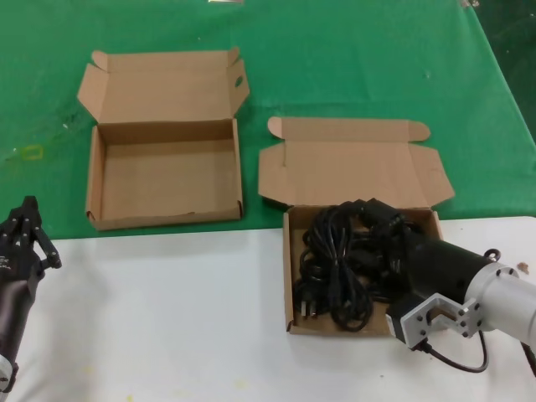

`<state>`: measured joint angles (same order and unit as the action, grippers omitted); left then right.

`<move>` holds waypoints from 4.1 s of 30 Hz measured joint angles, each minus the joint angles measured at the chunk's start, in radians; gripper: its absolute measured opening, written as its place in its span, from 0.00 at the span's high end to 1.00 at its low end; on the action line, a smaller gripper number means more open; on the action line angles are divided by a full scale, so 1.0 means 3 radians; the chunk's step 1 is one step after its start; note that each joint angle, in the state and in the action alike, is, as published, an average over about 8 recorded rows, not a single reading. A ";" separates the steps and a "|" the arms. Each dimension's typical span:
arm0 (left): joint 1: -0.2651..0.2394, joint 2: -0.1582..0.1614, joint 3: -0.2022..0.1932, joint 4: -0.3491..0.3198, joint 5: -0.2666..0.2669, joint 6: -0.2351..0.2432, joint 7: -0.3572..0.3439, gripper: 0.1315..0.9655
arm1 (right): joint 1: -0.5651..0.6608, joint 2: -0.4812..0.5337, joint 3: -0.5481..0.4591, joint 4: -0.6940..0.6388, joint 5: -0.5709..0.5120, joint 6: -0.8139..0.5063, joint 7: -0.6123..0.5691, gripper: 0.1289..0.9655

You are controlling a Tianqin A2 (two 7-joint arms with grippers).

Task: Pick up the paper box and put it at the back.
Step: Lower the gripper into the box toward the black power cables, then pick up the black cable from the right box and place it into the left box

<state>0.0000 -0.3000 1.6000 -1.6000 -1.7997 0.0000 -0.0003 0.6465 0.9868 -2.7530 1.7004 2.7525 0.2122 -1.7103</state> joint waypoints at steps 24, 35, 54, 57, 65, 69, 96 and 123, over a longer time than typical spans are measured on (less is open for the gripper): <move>0.0000 0.0000 0.0000 0.0000 0.0000 0.0000 0.0000 0.98 | 0.0015 -0.0223 0.0000 -0.0172 0.0001 -0.0071 -0.0122 0.15; 0.0000 0.0000 0.0000 0.0000 0.0000 0.0000 0.0000 0.98 | -0.0025 -0.0231 0.0000 -0.0172 0.0001 -0.0115 -0.0186 0.19; 0.0000 0.0000 0.0000 0.0000 0.0000 0.0000 0.0000 0.98 | -0.0117 -0.0174 0.0000 -0.0177 0.0001 -0.0213 -0.0222 0.50; 0.0000 0.0000 0.0000 0.0000 0.0000 0.0000 0.0000 0.98 | -0.0135 -0.0197 0.0000 -0.0205 0.0001 -0.0229 -0.0246 0.60; 0.0000 0.0000 0.0000 0.0000 0.0000 0.0000 0.0000 0.98 | -0.0159 -0.0238 0.0000 -0.0279 0.0001 -0.0257 -0.0295 0.78; 0.0000 0.0000 0.0000 0.0000 0.0000 0.0000 0.0000 0.98 | -0.0167 -0.0230 0.0000 -0.0276 0.0001 -0.0267 -0.0295 0.86; 0.0000 0.0000 0.0000 0.0000 0.0000 0.0000 0.0000 0.98 | 0.0081 0.0090 0.0198 0.0522 -0.0626 -0.0086 0.0734 0.94; 0.0000 0.0000 0.0000 0.0000 0.0000 0.0000 0.0000 0.98 | 0.0751 -0.3075 0.0673 -0.2965 -0.3117 -0.0319 0.3093 0.94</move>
<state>0.0000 -0.3000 1.6000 -1.6000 -1.7997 0.0000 -0.0003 0.8719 0.0641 -2.5512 0.8110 1.8175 0.1165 -0.7824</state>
